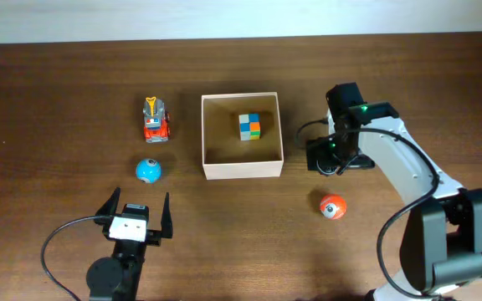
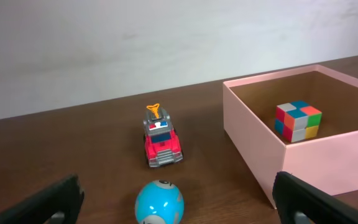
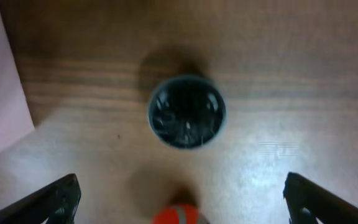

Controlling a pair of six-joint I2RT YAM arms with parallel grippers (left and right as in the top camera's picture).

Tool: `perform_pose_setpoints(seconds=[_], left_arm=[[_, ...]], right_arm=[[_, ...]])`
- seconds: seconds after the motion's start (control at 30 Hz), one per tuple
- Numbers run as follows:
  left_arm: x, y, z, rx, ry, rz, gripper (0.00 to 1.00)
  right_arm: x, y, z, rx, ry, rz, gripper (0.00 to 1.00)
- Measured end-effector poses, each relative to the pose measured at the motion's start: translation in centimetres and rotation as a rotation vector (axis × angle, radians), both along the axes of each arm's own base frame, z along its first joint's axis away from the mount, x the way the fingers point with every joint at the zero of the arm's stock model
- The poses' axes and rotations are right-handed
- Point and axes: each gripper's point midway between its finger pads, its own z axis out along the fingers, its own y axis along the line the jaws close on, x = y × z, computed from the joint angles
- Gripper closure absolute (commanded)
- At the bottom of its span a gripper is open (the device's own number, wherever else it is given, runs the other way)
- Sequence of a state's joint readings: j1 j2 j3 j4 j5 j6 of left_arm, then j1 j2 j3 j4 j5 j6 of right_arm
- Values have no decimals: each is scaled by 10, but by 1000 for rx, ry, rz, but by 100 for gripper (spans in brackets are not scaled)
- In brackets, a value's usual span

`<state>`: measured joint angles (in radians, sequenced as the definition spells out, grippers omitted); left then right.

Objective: Pack container
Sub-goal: 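Move the right gripper back over the black round puck, then lower the right gripper and grasp the black puck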

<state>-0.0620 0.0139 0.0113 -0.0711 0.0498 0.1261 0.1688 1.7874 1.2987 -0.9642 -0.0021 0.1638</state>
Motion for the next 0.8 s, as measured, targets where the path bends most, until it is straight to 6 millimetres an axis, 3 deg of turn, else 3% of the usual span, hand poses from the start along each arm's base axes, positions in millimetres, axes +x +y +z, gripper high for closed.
perform_pose_setpoints(seconds=[0.3,0.57,0.8], left_arm=[[0,0,0,0,0,0,1],[0,0,0,0,0,0,1],[0,0,0,0,0,0,1]], right_arm=[[9,2,0,4,-34,18,1],[10,2,-16,0,-7,19,1],[15,3,-17,2,-28,23,1]])
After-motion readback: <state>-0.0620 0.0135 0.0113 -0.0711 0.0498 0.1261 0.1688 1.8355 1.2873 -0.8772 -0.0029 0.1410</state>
